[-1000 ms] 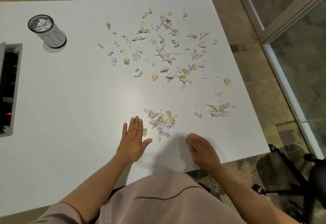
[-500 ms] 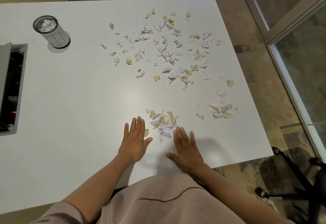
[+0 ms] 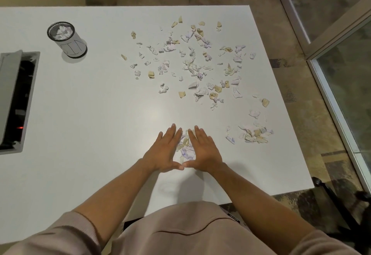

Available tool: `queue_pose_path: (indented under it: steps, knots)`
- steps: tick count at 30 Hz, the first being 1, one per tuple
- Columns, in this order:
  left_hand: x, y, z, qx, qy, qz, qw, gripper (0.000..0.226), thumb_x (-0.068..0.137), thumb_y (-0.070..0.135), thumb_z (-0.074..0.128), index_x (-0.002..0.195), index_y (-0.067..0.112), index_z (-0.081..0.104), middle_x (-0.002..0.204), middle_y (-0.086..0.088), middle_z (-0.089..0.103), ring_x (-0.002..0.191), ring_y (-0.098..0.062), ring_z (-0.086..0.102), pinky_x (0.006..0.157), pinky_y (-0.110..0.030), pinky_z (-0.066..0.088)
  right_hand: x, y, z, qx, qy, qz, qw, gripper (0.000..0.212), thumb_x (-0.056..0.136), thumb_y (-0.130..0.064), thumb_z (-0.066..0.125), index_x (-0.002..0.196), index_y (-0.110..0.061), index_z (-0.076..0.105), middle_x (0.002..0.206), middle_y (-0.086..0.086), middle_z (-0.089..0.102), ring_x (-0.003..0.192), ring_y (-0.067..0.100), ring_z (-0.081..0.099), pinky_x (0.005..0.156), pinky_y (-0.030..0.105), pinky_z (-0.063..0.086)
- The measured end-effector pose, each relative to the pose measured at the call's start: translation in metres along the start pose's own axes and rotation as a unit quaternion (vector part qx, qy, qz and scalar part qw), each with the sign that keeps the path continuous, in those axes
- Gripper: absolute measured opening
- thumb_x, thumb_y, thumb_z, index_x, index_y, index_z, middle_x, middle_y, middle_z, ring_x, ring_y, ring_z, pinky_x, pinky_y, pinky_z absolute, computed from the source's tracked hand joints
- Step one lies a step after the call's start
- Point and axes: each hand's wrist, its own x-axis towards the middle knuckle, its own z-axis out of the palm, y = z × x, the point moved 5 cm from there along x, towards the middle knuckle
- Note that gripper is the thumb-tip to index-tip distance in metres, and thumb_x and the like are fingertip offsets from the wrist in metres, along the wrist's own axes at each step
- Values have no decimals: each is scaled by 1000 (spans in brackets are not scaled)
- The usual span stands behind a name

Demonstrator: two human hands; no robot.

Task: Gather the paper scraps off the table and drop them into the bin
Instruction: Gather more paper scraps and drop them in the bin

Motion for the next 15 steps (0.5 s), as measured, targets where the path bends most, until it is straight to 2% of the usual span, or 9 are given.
queue_pose_path:
  steps: [2,3,5,7,9,11,13,15]
  knots:
    - [3,6,3,43,-6,1,999,128,67,81,60,156,16,-5,163,-12,-12,150,-28,-11,120,-46,-1,1,-6,-3,-30,-5,-2,1000,115,71,-70,66,156,-20,6,164,8,-1,151,26,0,120,45,9]
    - [3,9,5,57,-4,-2,998,122,71,76,62,156,17,-3,163,-12,-8,150,-30,-8,120,-47,1,-3,-10,-7,-40,20,-15,999,108,72,-70,65,154,-17,18,162,11,12,149,31,12,118,47,18]
    - [2,14,7,65,20,0,998,107,79,68,61,156,18,6,164,-11,3,151,-32,2,120,-46,8,-11,-17,-18,-49,108,-53,992,92,71,-69,61,138,-6,53,145,20,47,131,40,47,101,49,46]
    - [-4,17,8,47,50,15,998,88,86,59,59,154,16,23,161,-12,21,149,-34,16,119,-46,20,-18,-18,-19,-41,146,-69,986,76,64,-55,80,118,-3,69,125,21,64,109,40,64,81,46,57]
    - [-9,18,4,48,80,32,995,69,89,47,62,145,12,44,153,-15,37,143,-36,32,112,-48,35,-22,-18,-18,-60,140,-68,986,72,54,-39,92,114,-5,71,120,18,67,101,36,68,74,41,59]
    - [-13,20,1,62,119,52,990,49,89,36,66,130,11,59,141,-15,51,131,-37,47,95,-46,48,-25,-19,-17,-71,135,-62,986,67,54,-31,93,112,-7,72,117,15,69,96,32,69,69,36,59]
    - [-16,23,-3,60,157,62,984,32,90,29,65,117,12,65,129,-12,59,116,-35,56,80,-42,51,-27,-20,-19,-71,147,-67,984,59,56,-26,93,108,-7,73,112,14,71,91,31,69,64,34,60]
    - [-19,25,-7,54,182,55,980,22,90,25,66,109,14,68,120,-8,64,105,-33,60,73,-39,50,-29,-22,-21,-64,167,-73,981,50,60,-20,91,104,-6,74,107,13,72,87,29,69,59,31,59]
